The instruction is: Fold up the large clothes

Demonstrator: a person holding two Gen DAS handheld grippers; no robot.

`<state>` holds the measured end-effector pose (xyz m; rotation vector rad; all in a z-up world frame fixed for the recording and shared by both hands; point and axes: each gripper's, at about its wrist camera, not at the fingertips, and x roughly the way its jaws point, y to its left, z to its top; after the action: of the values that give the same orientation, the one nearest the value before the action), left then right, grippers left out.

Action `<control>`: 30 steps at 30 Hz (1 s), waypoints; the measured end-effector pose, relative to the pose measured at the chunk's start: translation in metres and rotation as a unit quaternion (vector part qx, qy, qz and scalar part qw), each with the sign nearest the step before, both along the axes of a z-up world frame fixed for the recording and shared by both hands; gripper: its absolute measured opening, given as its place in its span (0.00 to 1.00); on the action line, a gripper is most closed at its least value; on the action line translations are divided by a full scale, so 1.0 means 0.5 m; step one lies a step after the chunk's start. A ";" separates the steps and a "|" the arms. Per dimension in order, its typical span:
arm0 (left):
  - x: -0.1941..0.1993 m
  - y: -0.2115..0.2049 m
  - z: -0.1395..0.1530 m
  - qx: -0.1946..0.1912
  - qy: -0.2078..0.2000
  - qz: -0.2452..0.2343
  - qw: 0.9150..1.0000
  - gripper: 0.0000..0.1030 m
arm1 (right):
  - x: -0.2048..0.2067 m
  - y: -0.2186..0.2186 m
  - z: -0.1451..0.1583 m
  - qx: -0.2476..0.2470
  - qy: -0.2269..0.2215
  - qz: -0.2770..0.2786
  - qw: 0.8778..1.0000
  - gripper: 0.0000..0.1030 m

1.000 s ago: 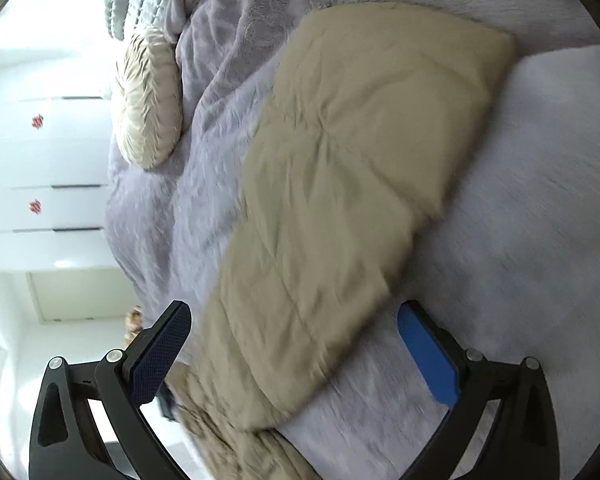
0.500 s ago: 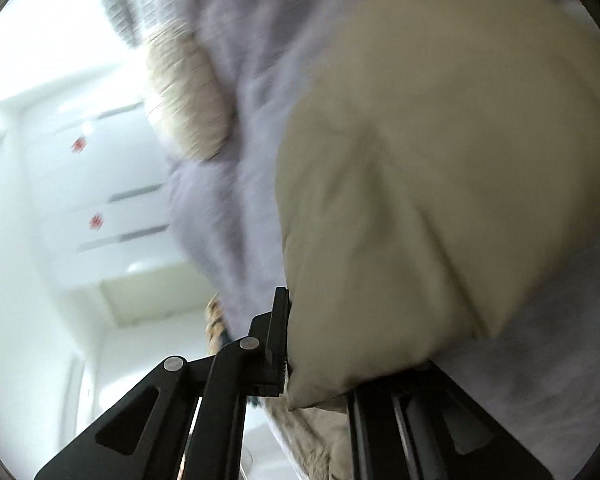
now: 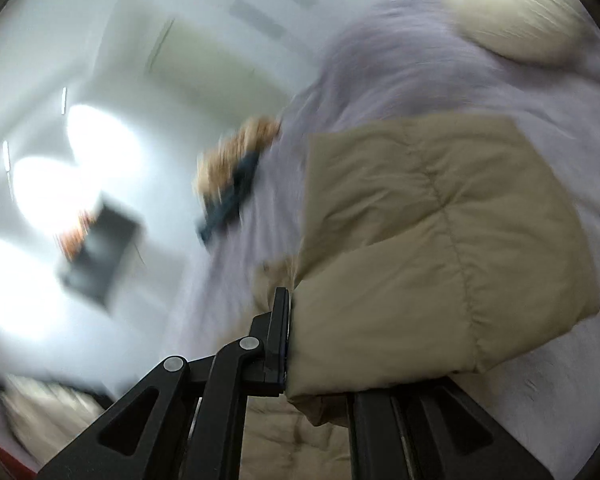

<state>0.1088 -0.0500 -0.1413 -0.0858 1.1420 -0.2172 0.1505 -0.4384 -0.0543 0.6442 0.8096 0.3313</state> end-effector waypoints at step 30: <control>0.100 0.164 -0.041 -0.114 -0.020 0.062 0.991 1.00 | 0.009 0.131 -0.215 0.024 0.169 -0.125 0.977 0.15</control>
<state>0.1586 0.0320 -0.1619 -0.3531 1.0649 -0.2377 0.1550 -0.3728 -0.1617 0.8514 1.0340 0.0090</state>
